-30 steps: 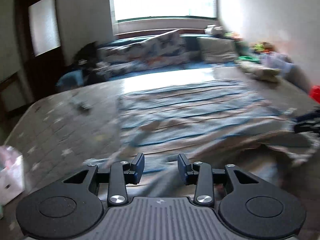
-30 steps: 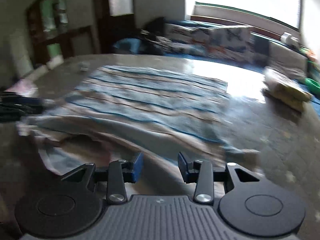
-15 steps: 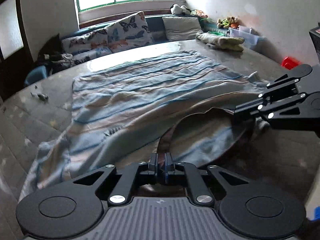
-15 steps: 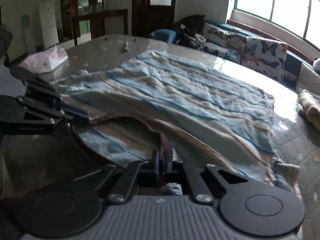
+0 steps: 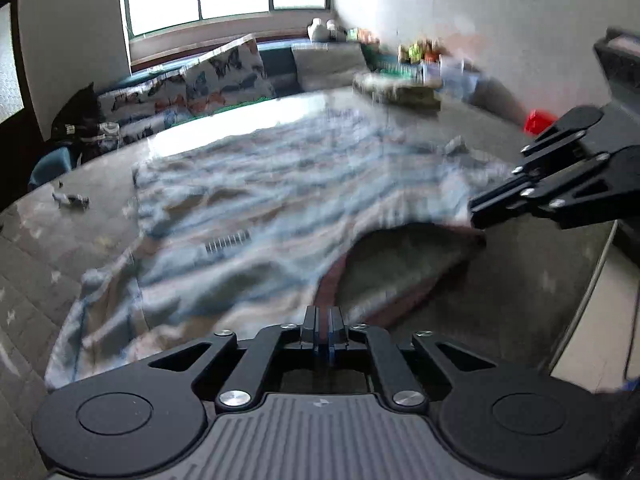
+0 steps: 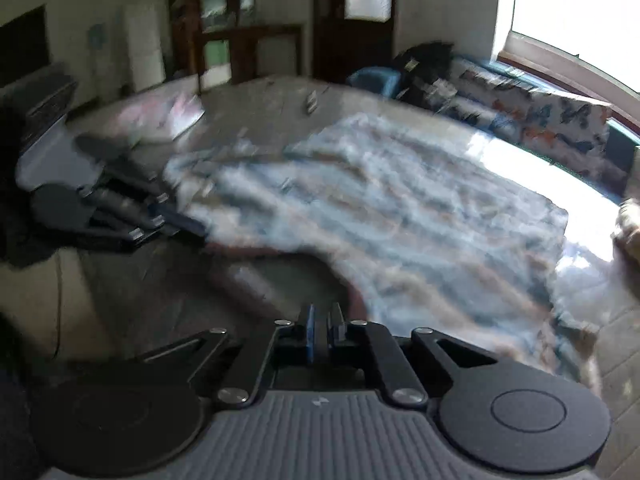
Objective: Fold towel
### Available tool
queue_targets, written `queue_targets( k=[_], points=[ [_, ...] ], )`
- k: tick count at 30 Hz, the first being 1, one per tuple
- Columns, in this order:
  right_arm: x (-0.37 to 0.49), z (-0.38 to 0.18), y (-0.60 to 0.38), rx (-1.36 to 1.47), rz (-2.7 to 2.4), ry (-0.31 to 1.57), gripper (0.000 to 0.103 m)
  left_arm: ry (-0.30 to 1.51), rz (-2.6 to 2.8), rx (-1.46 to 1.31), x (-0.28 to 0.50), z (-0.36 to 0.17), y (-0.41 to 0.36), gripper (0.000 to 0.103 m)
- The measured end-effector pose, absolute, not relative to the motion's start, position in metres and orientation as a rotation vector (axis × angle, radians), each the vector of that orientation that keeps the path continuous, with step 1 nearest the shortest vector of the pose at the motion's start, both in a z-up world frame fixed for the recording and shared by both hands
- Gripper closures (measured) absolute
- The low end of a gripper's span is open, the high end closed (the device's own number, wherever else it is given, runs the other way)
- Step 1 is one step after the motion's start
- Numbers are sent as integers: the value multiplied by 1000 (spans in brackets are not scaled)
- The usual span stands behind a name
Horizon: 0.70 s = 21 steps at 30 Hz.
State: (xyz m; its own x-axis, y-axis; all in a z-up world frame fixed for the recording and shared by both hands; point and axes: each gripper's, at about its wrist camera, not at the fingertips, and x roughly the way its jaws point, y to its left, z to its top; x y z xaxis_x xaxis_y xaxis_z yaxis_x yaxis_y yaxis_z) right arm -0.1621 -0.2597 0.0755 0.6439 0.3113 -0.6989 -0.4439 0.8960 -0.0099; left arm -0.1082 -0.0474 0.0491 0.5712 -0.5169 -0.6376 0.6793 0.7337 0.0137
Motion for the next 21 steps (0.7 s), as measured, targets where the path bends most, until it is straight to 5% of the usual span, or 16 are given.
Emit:
queue_targets(
  k=[4,21],
  points=[
    [-132,72,-271,-164,350,734,80,648,-703,257,-100,50,-48,97],
    [-156,36,-269,-87,457,887,68,746,-677,274,-85,11,-58,92]
  ],
)
